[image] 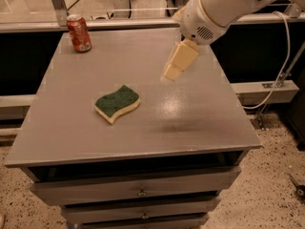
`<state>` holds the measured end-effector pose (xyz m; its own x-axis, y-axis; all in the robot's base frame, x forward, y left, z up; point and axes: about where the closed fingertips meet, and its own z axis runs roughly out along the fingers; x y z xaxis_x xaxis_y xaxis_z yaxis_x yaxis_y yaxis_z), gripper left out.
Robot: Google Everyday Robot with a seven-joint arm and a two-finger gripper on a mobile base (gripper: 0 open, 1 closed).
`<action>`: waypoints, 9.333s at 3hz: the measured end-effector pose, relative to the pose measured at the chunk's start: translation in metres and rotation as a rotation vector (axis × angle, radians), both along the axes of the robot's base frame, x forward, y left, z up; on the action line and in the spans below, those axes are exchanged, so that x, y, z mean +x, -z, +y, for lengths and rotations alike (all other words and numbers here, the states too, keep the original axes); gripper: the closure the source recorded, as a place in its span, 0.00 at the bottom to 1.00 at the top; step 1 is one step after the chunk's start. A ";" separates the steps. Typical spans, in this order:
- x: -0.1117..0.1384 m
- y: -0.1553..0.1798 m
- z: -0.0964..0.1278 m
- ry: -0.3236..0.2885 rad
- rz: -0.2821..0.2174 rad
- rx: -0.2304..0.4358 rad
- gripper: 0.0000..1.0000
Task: Move coke can near pepsi can
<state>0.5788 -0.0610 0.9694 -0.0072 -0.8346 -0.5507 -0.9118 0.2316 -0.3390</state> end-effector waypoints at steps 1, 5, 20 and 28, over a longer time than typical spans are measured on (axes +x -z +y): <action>0.001 -0.001 0.002 0.004 -0.004 0.012 0.00; 0.187 0.049 0.209 0.016 -0.085 0.466 0.00; 0.134 0.057 -0.128 0.607 -0.293 0.682 1.00; 0.187 0.087 -0.139 0.563 -0.381 0.632 0.00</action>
Offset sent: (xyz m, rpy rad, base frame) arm 0.0903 0.1031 -0.0146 0.2646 -0.0737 -0.0076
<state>0.7655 -0.1996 0.8825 -0.0455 -0.3072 -0.9506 -0.4618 0.8503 -0.2527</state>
